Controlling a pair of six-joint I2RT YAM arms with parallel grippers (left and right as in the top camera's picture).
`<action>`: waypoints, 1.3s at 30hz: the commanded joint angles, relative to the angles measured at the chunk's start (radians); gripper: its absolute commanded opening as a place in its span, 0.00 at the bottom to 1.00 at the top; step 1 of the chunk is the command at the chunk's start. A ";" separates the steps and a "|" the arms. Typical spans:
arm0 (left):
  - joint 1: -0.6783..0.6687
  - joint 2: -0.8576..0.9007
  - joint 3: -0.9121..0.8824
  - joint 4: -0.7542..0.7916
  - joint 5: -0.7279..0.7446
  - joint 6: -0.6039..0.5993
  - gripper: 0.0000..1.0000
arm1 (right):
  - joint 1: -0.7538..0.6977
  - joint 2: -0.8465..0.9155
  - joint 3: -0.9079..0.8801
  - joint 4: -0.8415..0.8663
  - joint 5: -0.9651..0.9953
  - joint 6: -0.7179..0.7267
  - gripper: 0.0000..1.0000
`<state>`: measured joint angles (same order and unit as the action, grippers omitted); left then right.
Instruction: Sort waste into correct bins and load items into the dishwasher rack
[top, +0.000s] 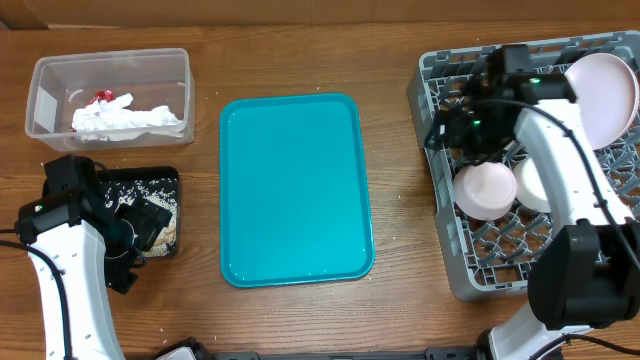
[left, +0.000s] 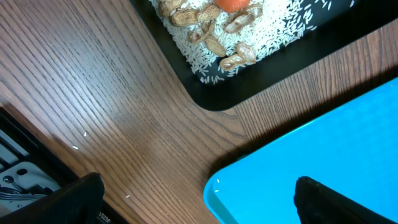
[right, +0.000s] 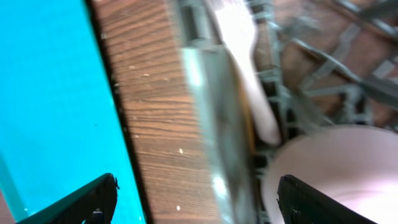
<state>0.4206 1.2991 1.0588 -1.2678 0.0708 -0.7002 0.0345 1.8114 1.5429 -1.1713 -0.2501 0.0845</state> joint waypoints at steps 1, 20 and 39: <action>0.001 -0.001 -0.002 0.001 0.000 0.013 1.00 | 0.062 0.001 -0.072 0.059 0.084 0.018 0.86; 0.001 -0.001 -0.002 0.001 0.000 0.013 1.00 | 0.076 0.067 -0.117 0.166 0.212 0.103 0.14; 0.001 -0.001 -0.002 0.001 0.000 0.013 1.00 | 0.077 0.066 0.047 -0.051 0.204 0.130 0.63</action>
<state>0.4206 1.2991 1.0588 -1.2675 0.0708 -0.7002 0.1120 1.8839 1.4677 -1.1694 -0.0452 0.1917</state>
